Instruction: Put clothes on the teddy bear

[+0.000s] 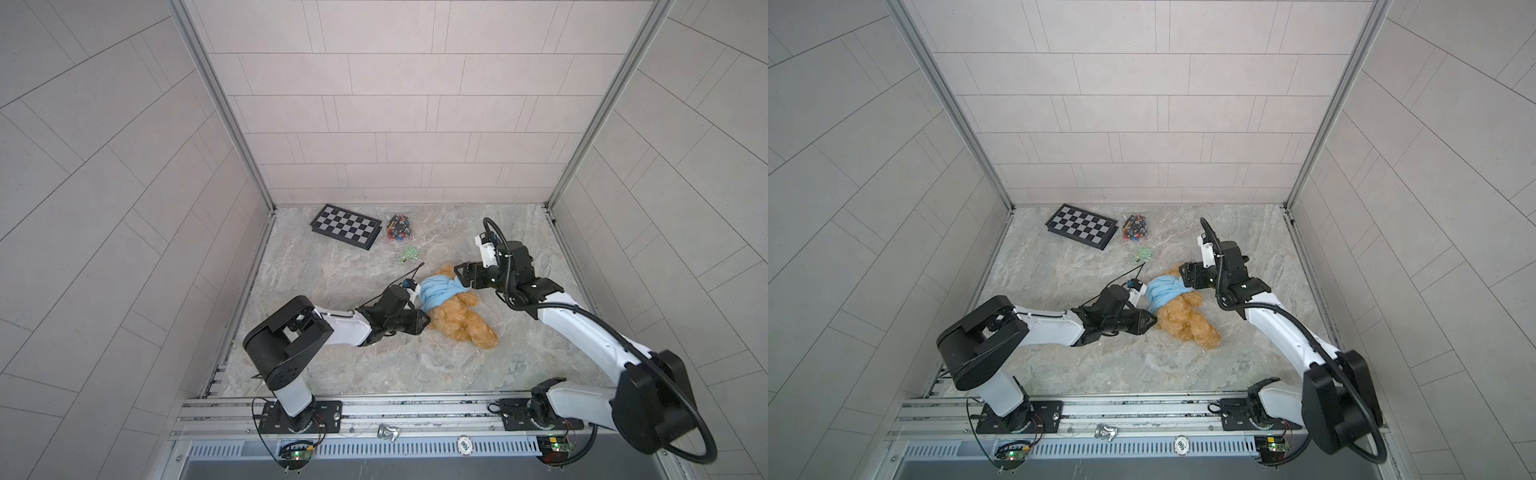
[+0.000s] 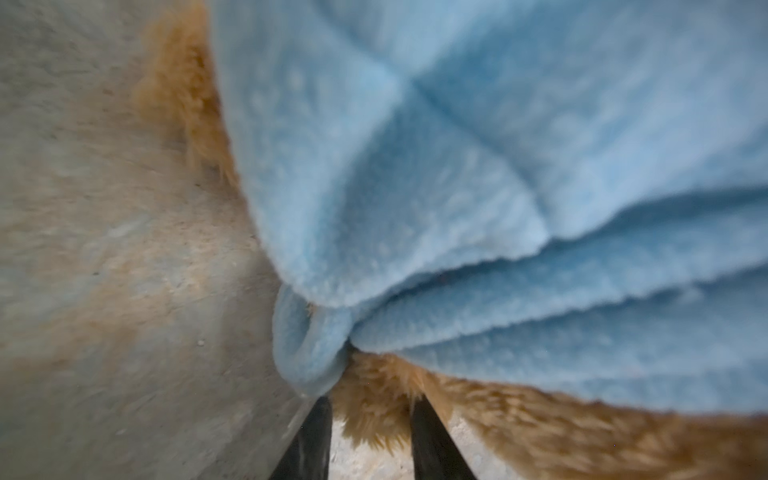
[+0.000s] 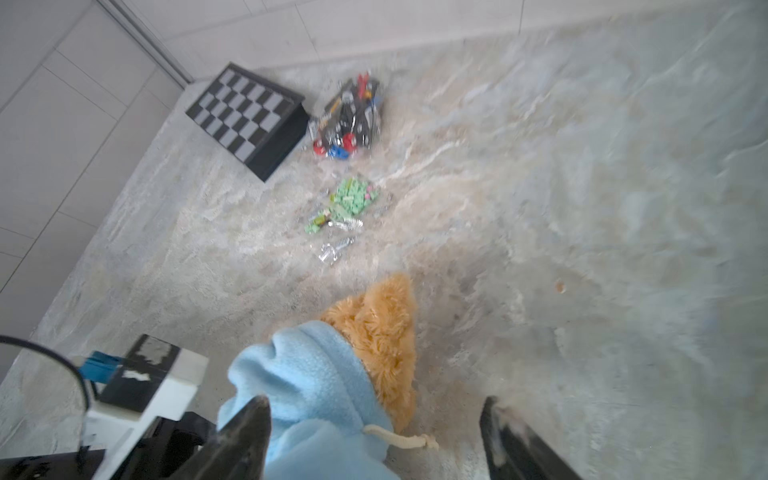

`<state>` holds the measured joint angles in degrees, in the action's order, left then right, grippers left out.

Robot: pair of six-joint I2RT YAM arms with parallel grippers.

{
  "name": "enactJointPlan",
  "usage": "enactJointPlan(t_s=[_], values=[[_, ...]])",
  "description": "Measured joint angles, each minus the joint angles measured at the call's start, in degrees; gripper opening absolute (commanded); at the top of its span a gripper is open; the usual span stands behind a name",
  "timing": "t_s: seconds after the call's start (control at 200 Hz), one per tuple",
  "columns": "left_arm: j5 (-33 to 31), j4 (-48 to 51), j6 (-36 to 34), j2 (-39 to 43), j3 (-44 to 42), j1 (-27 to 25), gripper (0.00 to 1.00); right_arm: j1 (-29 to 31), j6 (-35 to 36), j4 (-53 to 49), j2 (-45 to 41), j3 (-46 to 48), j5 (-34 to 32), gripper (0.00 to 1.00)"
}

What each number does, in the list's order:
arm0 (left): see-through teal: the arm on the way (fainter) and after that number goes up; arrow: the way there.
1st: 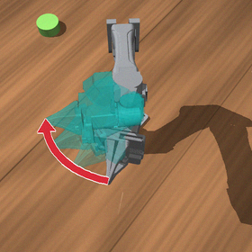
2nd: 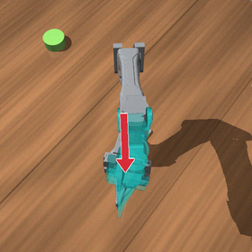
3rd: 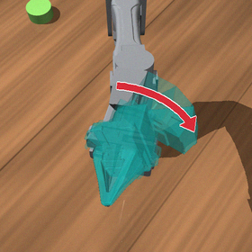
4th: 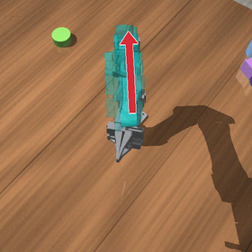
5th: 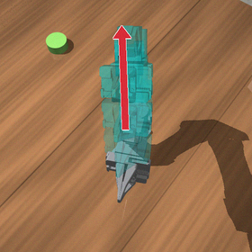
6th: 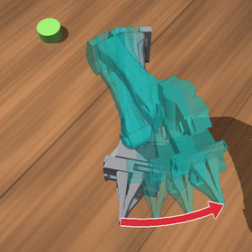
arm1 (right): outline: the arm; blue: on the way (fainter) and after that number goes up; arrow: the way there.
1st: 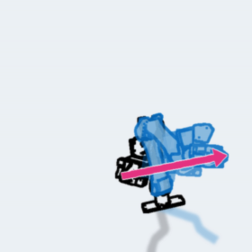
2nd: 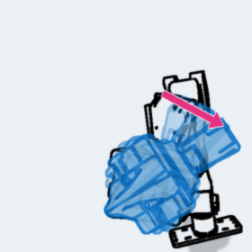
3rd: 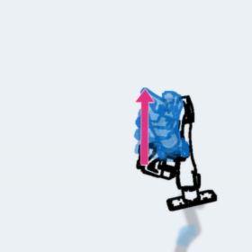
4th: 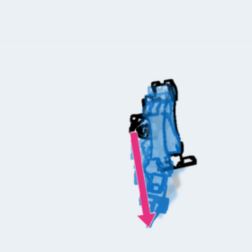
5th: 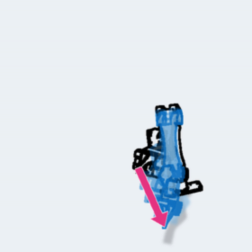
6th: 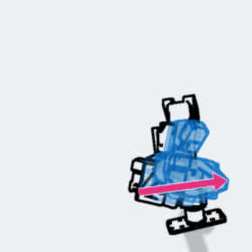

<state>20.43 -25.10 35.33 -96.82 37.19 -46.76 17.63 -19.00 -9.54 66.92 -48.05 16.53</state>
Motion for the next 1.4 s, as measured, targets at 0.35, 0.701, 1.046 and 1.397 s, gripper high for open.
enactJointPlan(t_s=[0.35,0.701,1.046,1.397], values=[[1.73,-13.94,7.74,-0.5,-2.73,-3.02,0.38,14.84,2.23,-16.35,-13.4,-2.01,-9.01,0.82],[2.01,-17.81,11.26,6.38,-11.91,-1.99,0.4,22.38,2.62,-18.93,-4.02,4.07,-14.71,0.6],[2.05,-8.11,6.45,12.59,-10.45,9.2,0.49,22.16,5.6,-16.17,4.13,3.19,-18.51,0.0],[-1.99,2.91,-2.8,19.71,-7.8,10.36,0.56,20.68,14.36,-18.56,2.51,-1.66,-6.54,0.0]])
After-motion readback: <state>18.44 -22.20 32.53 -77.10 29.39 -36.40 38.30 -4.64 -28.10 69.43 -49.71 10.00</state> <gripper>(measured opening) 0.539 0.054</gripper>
